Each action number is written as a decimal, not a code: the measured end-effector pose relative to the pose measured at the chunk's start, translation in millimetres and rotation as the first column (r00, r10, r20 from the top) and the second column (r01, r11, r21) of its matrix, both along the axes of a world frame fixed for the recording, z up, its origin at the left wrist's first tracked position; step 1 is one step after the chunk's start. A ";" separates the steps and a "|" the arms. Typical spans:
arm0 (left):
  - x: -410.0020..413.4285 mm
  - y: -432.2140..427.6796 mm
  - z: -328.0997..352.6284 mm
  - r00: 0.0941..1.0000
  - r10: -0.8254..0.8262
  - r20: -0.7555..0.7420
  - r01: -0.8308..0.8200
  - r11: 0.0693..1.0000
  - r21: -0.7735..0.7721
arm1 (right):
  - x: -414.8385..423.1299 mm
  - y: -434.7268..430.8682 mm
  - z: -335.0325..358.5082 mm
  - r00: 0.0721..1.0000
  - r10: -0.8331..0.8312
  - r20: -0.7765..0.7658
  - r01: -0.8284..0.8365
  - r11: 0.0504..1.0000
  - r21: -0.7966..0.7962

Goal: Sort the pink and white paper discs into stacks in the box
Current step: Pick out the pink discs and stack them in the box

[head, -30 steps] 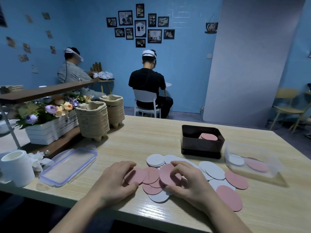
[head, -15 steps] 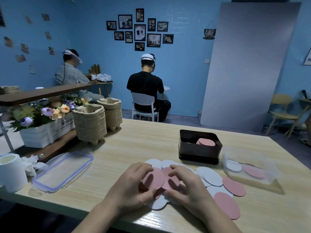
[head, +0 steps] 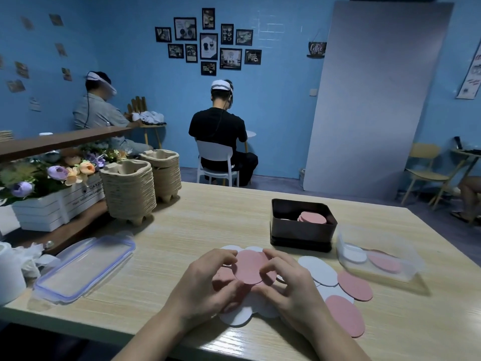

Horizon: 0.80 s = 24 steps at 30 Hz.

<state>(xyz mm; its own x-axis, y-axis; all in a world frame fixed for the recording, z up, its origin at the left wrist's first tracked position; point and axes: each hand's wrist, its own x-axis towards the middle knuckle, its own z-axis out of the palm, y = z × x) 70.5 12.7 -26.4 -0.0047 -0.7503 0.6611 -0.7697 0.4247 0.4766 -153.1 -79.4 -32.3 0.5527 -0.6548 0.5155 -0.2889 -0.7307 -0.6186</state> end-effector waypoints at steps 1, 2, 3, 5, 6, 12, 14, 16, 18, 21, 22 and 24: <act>-0.1 -0.3 0.0 1.000 -0.013 0.018 0.014 1.000 -0.011 | 0.4 0.0 0.6 1.000 -0.003 -0.005 0.003 1.000 -0.005; -0.4 -0.2 -0.1 0.999 -0.024 0.034 0.025 1.000 -0.016 | 0.8 0.3 1.3 1.000 0.001 -0.007 -0.001 1.000 -0.010; -0.6 -0.4 -0.5 0.998 -0.035 0.047 0.036 0.999 -0.016 | 1.3 0.1 1.8 1.000 0.009 -0.011 -0.009 1.000 -0.019; -1.7 -0.9 -2.5 0.996 -0.058 0.063 0.058 0.998 0.000 | 1.7 1.6 2.8 0.999 0.030 -0.041 -0.032 0.999 -0.043; -2.3 -1.6 -3.9 0.995 -0.063 0.075 0.062 0.998 0.004 | 1.8 2.2 3.1 0.998 0.035 -0.057 -0.038 0.998 -0.052; -4.0 -2.6 -6.4 0.989 -0.073 0.127 0.075 0.997 -0.006 | 1.6 3.7 4.2 0.998 0.039 -0.054 -0.041 0.998 -0.039; -4.7 -2.3 -5.9 0.992 -0.074 0.103 0.073 0.997 0.013 | 0.8 2.7 3.6 0.998 0.046 -0.034 -0.047 0.998 -0.036; -4.6 -1.8 -5.2 0.994 -0.063 0.088 0.060 0.998 0.034 | 0.3 2.3 3.5 0.999 0.049 -0.018 -0.050 0.998 -0.034; -3.9 -1.4 -3.7 0.992 -0.058 0.113 0.054 0.998 0.041 | 0.1 2.8 4.2 0.999 0.046 -0.017 -0.046 0.998 -0.040; -3.2 -0.5 -0.2 0.990 -0.065 0.126 0.059 0.997 0.047 | 0.3 2.9 5.4 0.999 0.044 -0.025 -0.046 0.998 -0.051; -3.2 -0.5 0.8 0.990 -0.066 0.123 0.061 0.997 0.041 | 0.8 3.0 5.5 0.999 0.041 -0.035 -0.043 0.997 -0.060; -3.7 -0.1 2.6 0.992 -0.071 0.105 0.068 0.997 0.030 | 2.4 2.8 5.7 0.997 0.043 -0.062 -0.048 0.996 -0.080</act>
<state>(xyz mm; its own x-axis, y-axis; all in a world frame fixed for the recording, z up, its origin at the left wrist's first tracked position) 66.8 12.6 -23.8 -0.1266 -0.7627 0.6343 -0.7855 0.4676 0.4054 -150.7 -76.7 -26.6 0.6125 -0.5854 0.5312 -0.2888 -0.7912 -0.5391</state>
